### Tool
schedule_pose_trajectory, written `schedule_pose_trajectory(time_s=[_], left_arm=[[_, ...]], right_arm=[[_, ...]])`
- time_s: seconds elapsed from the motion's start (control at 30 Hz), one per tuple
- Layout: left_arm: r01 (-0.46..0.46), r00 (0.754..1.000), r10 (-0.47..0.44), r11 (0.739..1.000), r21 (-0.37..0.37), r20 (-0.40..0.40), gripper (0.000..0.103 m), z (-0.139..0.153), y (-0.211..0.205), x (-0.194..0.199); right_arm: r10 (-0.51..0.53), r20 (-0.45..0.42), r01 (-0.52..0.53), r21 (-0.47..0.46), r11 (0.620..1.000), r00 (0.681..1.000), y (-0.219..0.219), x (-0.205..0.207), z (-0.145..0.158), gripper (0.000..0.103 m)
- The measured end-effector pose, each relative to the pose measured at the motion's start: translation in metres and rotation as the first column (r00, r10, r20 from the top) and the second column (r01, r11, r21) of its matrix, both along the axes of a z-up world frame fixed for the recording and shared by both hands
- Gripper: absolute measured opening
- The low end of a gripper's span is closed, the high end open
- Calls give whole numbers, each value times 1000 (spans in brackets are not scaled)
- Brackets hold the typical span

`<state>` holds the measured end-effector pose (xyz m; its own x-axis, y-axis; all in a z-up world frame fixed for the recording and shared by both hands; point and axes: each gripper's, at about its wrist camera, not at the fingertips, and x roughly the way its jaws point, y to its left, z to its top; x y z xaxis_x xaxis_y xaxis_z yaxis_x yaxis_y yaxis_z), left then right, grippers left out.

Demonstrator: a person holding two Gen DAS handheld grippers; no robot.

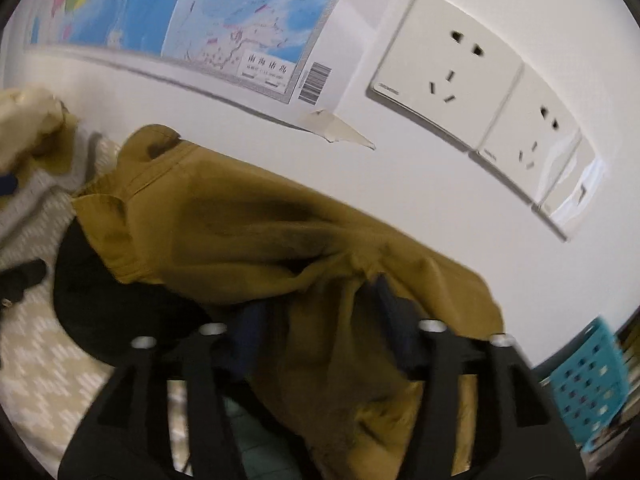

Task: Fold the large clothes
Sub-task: 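Grasp the olive shirt with the right tool and lift it off the bed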

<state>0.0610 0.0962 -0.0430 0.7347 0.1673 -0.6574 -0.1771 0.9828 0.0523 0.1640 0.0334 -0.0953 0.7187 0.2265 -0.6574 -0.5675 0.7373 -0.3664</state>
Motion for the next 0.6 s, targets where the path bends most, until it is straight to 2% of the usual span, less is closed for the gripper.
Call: schedule_pose_trajectory(time_s=[0.1, 0.13, 0.2, 0.23, 0.27, 0.33, 0.47, 0.53, 0.6], left_arm=[[-7, 1000, 7, 1000, 4, -3, 96, -1, 6, -1], [-10, 1000, 10, 1000, 4, 1, 96, -2, 9, -2], [-19, 1000, 19, 1000, 7, 2, 96, -4, 14, 0], [-20, 1000, 20, 1000, 3, 0, 96, -5, 16, 1], [-22, 1000, 22, 1000, -1, 1, 96, -6, 18, 3], [-19, 1000, 19, 1000, -8, -7, 96, -8, 18, 7], [-12, 1000, 12, 1000, 1, -16, 96, -13, 15, 5], [-13, 1000, 13, 1000, 1, -14, 96, -14, 17, 2], [-17, 1000, 17, 1000, -4, -10, 96, -14, 19, 0]], right_arm=[[44, -69, -38, 82, 996, 997, -8, 4, 12, 40], [55, -61, -48, 106, 993, 997, -13, 2, 19, 36], [77, -58, -68, 139, 988, 995, -23, 1, 34, 33], [76, -58, -67, 151, 986, 995, -26, 1, 39, 35], [65, -53, -56, 160, 986, 996, -28, 3, 44, 51], [45, -11, -43, 116, 992, 999, -19, 6, 41, 73], [122, 26, -120, -71, 990, 992, 5, -4, 12, 68], [146, 12, -145, -33, 989, 989, 2, -12, 14, 69], [197, -19, -197, 18, 980, 980, -8, -23, 19, 77]])
